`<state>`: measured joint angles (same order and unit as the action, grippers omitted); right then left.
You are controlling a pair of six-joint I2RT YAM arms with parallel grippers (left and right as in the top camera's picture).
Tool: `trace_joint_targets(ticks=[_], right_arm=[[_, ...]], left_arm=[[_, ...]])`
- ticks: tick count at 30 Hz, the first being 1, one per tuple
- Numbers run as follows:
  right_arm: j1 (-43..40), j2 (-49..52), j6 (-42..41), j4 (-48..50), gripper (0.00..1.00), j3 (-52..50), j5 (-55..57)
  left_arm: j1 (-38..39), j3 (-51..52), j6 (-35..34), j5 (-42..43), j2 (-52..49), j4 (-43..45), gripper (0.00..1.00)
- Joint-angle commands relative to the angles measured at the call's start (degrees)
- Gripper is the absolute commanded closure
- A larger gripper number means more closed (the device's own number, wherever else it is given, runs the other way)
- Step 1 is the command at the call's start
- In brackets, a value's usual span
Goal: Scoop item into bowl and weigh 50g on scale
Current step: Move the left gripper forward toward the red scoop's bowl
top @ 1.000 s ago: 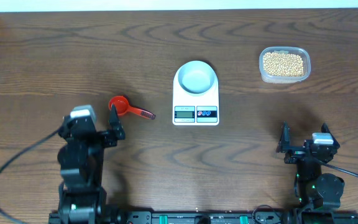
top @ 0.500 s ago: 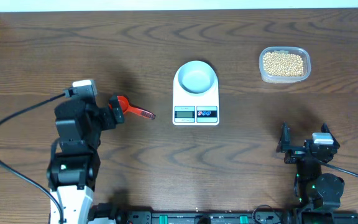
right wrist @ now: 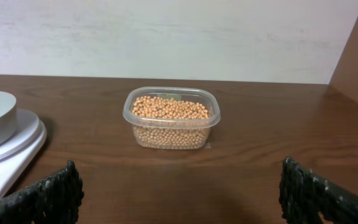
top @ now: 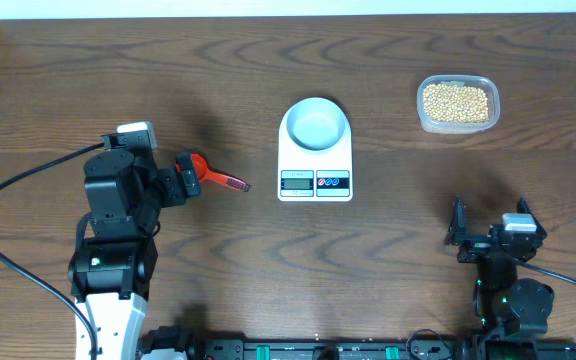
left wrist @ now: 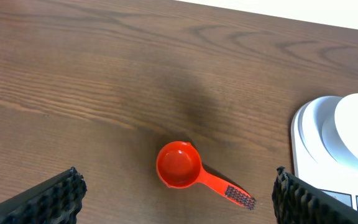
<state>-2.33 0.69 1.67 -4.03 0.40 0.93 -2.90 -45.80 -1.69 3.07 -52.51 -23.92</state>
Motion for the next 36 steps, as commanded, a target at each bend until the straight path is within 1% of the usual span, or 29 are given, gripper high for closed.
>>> trace_joint_targets(ticks=[1,9,13,20,23,28,32,36], right_arm=[[0.3,-0.4,-0.8,-0.2,0.01,-0.1,0.4],[0.3,-0.4,-0.8,-0.2,0.01,-0.1,0.4],[0.3,-0.4,-0.8,-0.2,0.01,-0.1,0.4],[0.3,-0.4,-0.8,-0.2,0.01,-0.1,0.4],[0.3,-0.4,-0.8,-0.2,0.01,-0.1,0.4],[0.3,-0.4,-0.8,-0.2,0.01,-0.1,0.4],[0.3,-0.4,-0.8,-0.2,0.01,-0.1,0.4],[0.3,-0.4,-0.8,-0.2,0.01,-0.1,0.4]], left_arm=[[-0.3,-1.4,-0.3,0.2,-0.1,0.4,0.02],[-0.3,-1.4,-0.5,0.3,-0.1,2.0,0.02],[-0.3,-1.4,-4.4,0.3,-0.1,3.7,0.02],[-0.3,-1.8,-8.8,0.1,-0.2,3.1,0.02],[-0.3,-3.2,-10.0,-1.8,-0.3,1.4,0.02],[-0.2,-8.3,-10.3,-4.5,-2.3,-5.0,0.02],[-0.2,-12.7,-12.7,-5.7,-5.4,-9.5,0.02],[-0.3,-14.6,-17.2,-5.8,-8.4,-10.1,0.02]])
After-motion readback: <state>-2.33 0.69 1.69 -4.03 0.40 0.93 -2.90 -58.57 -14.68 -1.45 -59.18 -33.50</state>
